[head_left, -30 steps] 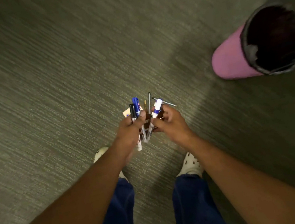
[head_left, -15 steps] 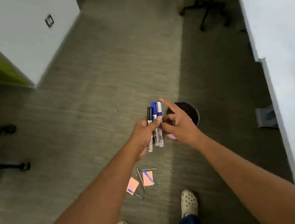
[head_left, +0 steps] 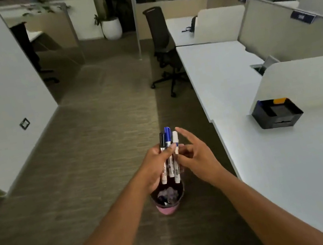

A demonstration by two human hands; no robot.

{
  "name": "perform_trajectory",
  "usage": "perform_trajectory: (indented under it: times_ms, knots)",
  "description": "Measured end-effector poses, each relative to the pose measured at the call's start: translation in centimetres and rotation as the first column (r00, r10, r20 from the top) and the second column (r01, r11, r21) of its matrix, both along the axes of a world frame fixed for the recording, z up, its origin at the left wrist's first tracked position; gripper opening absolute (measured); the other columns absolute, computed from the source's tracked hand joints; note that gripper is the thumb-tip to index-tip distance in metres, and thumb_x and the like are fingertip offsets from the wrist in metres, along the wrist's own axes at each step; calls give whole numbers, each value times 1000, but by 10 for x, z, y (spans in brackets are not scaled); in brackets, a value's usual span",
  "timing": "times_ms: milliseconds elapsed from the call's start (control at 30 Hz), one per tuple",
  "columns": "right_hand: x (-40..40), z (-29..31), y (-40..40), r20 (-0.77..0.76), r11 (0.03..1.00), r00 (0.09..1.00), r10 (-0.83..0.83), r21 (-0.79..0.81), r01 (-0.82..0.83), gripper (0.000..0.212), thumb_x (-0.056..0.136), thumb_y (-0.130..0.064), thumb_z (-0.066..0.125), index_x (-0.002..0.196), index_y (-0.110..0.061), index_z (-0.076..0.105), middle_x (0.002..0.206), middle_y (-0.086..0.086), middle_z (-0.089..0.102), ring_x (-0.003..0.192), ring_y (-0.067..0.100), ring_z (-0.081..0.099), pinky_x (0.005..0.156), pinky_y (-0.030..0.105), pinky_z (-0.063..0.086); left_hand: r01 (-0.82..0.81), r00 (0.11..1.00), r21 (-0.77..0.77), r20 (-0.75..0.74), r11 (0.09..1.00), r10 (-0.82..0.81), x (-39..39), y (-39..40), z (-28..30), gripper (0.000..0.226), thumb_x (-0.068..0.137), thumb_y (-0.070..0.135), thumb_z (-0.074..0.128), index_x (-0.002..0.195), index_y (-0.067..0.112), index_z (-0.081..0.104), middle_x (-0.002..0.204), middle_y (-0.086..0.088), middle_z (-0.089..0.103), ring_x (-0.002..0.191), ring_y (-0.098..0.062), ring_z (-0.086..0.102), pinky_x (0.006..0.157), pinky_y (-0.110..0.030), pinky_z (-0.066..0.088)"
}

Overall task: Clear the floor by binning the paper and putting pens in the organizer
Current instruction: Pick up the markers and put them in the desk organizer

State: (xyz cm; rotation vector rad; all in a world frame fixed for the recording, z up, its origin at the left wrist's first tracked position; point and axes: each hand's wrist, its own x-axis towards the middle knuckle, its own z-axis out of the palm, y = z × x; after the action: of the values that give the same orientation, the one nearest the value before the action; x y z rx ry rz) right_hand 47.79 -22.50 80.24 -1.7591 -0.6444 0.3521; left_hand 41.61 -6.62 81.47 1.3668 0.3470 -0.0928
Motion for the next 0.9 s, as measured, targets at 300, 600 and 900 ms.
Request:
perform_trajectory:
  times_ms: [300, 600, 900]
  knots:
    - [68, 15, -99, 64, 977, 975, -215, 10, 215, 74, 98, -21, 69, 157, -44, 29, 98, -4, 79, 90, 17, 79, 83, 39, 66, 105, 994, 92, -20, 990, -104, 88, -97, 24, 16, 101, 37, 61, 102, 44, 76, 104, 2, 81, 110, -27, 73, 103, -56, 52]
    - [128, -10, -143, 31, 899, 899, -436, -38, 437, 76, 95, -29, 73, 148, -63, 30, 89, -10, 74, 84, 15, 76, 75, 24, 64, 197, 980, 182, -39, 963, -194, 187, -128, -8, 23, 102, 33, 60, 124, 37, 68, 99, -2, 63, 93, -20, 63, 79, -32, 58]
    - [218, -6, -142, 22, 768, 769, -639, -49, 639, 76, 95, -27, 74, 154, -50, 32, 98, -7, 76, 86, 12, 76, 84, 33, 66, 367, 930, 173, -53, 914, -363, 314, -140, -9, 42, 95, 48, 64, 134, 33, 65, 111, -2, 69, 105, -23, 67, 88, -41, 60]
